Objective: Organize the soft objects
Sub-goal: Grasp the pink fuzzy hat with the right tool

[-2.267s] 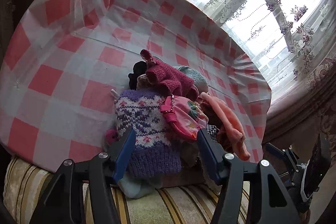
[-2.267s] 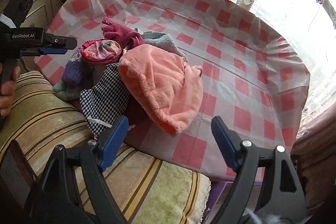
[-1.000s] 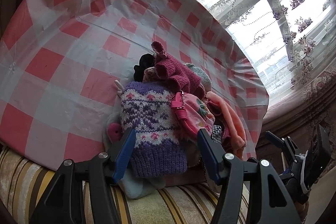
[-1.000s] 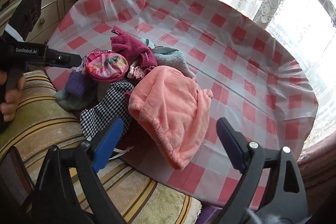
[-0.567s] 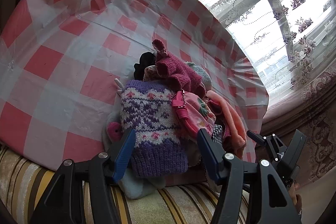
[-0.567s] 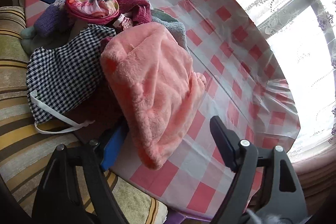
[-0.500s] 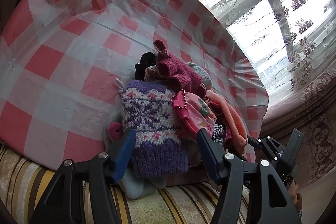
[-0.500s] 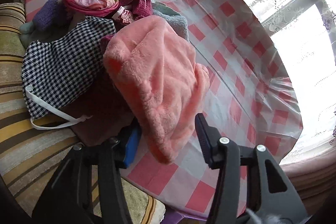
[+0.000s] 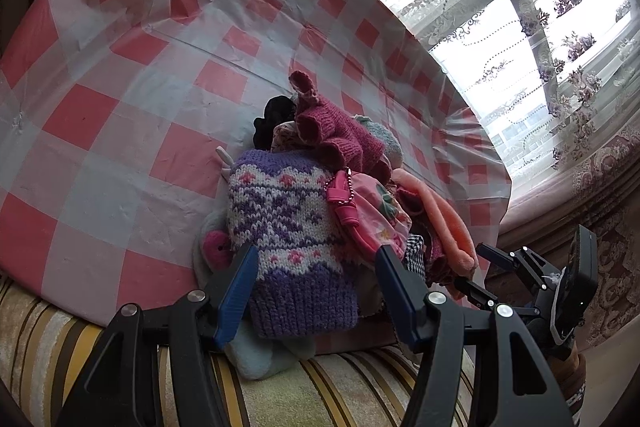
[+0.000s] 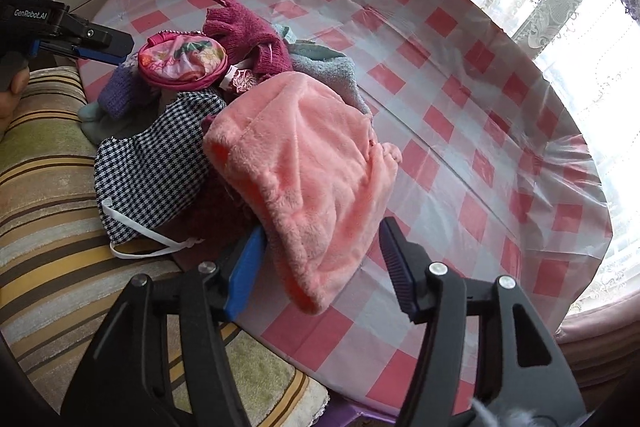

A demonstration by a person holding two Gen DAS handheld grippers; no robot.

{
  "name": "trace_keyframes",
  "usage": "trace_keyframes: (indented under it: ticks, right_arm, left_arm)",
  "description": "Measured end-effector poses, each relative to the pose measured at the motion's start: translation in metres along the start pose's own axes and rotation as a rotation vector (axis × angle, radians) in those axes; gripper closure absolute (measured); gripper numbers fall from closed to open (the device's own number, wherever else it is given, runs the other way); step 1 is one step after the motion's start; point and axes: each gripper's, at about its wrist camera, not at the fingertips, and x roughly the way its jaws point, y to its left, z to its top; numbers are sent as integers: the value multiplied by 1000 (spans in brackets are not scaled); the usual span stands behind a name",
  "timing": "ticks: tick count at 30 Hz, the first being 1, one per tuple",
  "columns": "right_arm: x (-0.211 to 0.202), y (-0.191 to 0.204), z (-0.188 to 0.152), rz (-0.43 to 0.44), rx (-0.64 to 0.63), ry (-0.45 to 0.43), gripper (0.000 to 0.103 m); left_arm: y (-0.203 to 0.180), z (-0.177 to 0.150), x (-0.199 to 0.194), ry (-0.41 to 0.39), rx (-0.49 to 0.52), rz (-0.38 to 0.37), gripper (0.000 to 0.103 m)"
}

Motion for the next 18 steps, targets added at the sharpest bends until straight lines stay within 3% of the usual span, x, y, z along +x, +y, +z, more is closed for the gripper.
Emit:
trace_keyframes:
  ticks: [9, 13, 14, 16, 18]
  right_arm:
    - [5, -18, 21, 2, 90, -68, 41]
    - [15, -12, 39, 69, 117, -72, 42]
    - [20, -10, 42, 81, 116, -63, 45]
    - [29, -10, 44, 125, 139, -44, 74]
    - [31, -17, 44, 159, 202, -55, 87]
  left_arm:
    - [-1, 0, 0, 0, 1, -1, 42]
    - [1, 1, 0, -3, -8, -10, 41]
    - [2, 1, 0, -4, -14, -17, 42]
    - [7, 3, -2, -11, -37, -26, 42]
    - [11, 4, -4, -23, -61, -34, 41]
